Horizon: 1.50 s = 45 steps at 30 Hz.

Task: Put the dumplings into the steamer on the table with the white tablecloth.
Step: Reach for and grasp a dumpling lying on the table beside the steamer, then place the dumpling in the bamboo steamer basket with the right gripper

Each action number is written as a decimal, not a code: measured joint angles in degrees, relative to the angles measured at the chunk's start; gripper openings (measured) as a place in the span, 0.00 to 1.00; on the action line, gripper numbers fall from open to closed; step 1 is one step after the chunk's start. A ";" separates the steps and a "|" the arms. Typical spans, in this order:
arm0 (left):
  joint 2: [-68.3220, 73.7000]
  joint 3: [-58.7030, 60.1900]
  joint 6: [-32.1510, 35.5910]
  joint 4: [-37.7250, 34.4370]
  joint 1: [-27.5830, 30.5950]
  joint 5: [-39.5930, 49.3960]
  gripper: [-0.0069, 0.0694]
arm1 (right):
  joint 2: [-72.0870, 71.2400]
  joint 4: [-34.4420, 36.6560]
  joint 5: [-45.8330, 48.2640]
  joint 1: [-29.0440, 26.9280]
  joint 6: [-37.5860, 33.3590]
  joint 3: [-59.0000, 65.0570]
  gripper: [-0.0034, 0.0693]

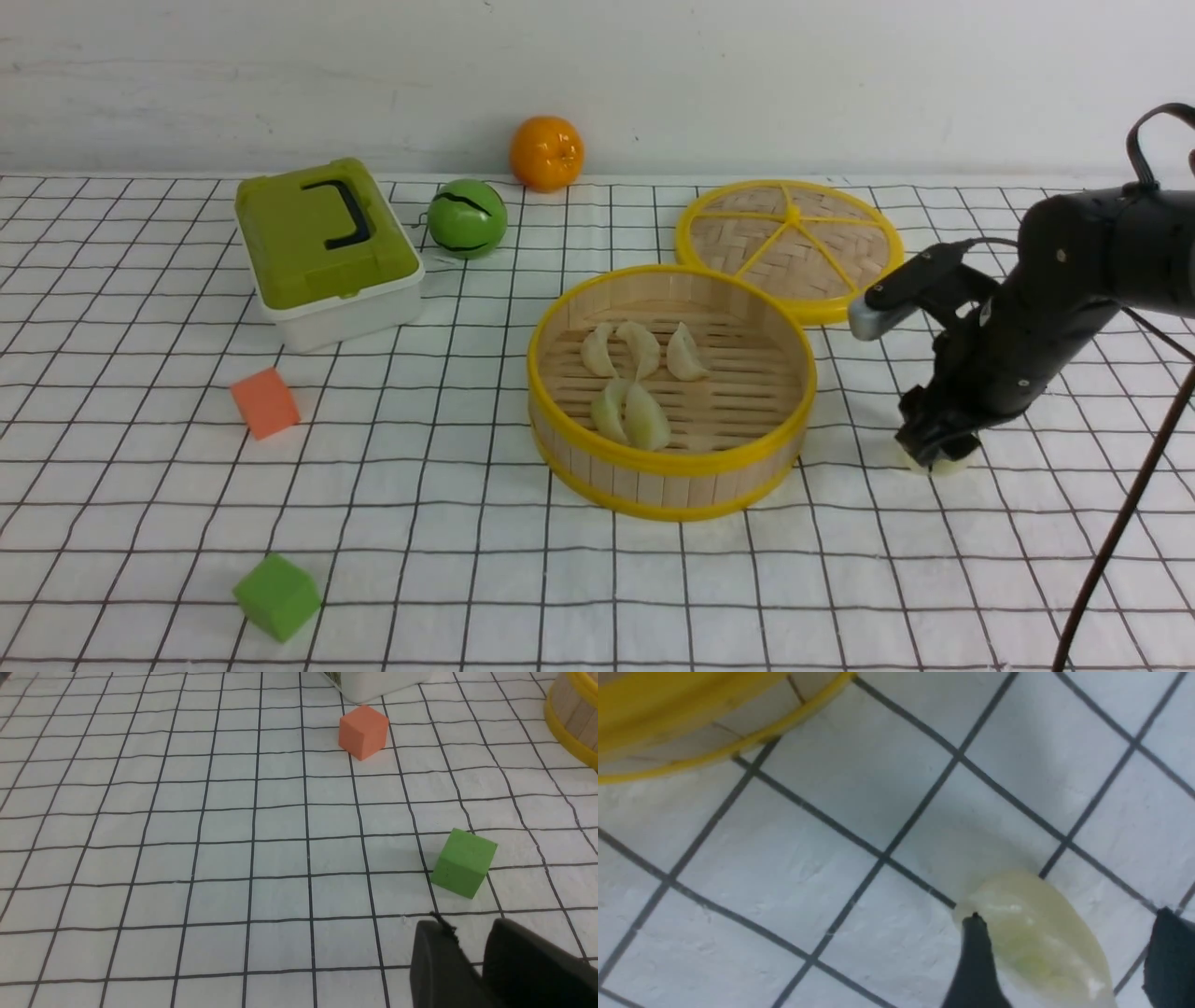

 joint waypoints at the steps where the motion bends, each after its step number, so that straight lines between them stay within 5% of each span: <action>1: 0.00 0.05 0.00 0.00 0.00 -0.07 0.30 | 0.45 0.22 0.00 0.00 -0.65 -0.04 0.65; 6: 0.00 0.34 0.00 0.04 0.00 -0.74 0.31 | 2.47 3.84 1.53 -0.06 -1.25 -0.17 0.39; 8: 0.00 0.34 0.00 0.04 0.00 -0.87 0.31 | 2.47 5.04 1.73 -0.06 -1.04 -0.45 0.36; 25: 0.00 0.34 0.00 0.04 0.00 -0.87 0.31 | -8.11 18.61 9.33 0.23 4.00 -4.72 0.35; 31: 0.00 0.34 0.00 0.04 0.00 -0.87 0.32 | -7.63 30.07 -0.04 9.23 3.90 -5.08 0.34; 37: 0.00 0.34 0.00 0.04 0.00 -0.87 0.32 | -0.06 31.08 -12.23 15.02 6.90 -4.61 0.34; 45: 0.00 0.34 0.00 0.04 0.00 -0.87 0.33 | 2.01 25.13 -12.70 14.97 13.12 -4.56 0.34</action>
